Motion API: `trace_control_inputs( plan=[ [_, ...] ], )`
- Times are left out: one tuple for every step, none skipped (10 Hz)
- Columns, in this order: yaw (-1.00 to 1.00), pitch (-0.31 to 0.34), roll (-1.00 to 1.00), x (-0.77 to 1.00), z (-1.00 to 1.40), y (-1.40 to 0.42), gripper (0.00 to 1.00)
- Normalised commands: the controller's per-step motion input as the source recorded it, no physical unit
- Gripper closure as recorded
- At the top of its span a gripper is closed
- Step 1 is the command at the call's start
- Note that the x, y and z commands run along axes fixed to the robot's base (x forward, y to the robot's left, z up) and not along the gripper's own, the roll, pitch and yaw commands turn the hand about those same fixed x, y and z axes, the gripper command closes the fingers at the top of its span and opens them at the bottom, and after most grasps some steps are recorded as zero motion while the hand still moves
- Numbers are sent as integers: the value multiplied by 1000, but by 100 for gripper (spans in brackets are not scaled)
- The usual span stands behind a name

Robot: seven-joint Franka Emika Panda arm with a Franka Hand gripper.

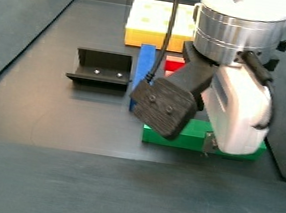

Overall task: Pick up the green object. Move up. Move to above the board. Insert the green object.
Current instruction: Pick up the green object.

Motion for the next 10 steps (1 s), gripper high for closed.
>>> trace_control_inputs(
  plan=[
    [-231, 0, 36, -103, -151, 49, 0],
    [-154, -37, -26, -103, -266, 154, 0],
    [-149, -61, -10, -154, -291, 134, 0],
    [-140, -73, 0, -200, -140, 34, 0],
    [-31, -53, 10, -134, -37, 0, 0],
    [-20, -13, 11, -46, 0, 0, 0],
    [-17, 0, 0, -43, 0, 0, 0],
    [0, 0, 0, 0, 0, 0, 0],
    [0, 0, 0, 0, 0, 0, 100],
    [0, 0, 0, 0, 0, 0, 100]
  ],
)
